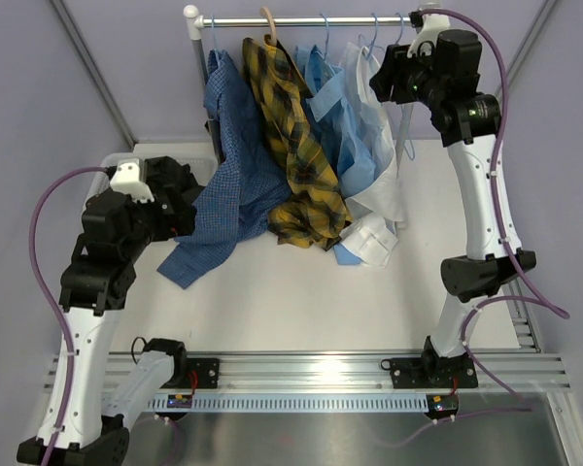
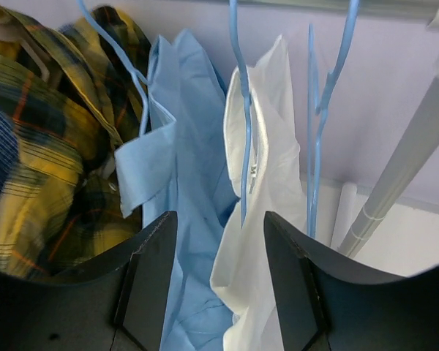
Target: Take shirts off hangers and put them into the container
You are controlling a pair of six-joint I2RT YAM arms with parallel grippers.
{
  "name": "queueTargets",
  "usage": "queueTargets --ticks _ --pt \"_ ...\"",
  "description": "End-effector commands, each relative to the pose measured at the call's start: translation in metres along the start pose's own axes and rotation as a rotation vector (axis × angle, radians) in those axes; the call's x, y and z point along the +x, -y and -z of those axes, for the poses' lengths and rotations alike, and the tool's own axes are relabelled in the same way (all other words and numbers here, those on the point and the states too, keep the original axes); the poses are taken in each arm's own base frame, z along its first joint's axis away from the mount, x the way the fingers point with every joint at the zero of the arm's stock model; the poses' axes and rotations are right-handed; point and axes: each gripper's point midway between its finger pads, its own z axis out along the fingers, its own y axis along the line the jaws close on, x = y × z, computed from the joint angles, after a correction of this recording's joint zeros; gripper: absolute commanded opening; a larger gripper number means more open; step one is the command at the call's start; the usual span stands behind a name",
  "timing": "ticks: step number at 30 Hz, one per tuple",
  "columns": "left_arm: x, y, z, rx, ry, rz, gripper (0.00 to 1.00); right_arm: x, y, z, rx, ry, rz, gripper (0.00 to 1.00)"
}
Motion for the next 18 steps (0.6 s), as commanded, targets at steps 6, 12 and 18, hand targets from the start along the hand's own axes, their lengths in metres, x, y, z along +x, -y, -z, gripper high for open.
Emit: queueTargets --ticks 6,12,18 --pt "0.007 0.013 0.015 0.089 0.018 -0.017 0.99 0.047 0.012 -0.031 0.025 -0.111 -0.026 0.58" --pt "0.008 0.008 0.020 0.062 0.013 -0.033 0.99 0.058 0.015 -0.042 0.019 -0.118 -0.004 0.45" --pt "0.006 0.011 0.022 0.075 0.021 -0.024 0.99 0.053 0.020 -0.040 0.040 -0.102 0.040 0.16"
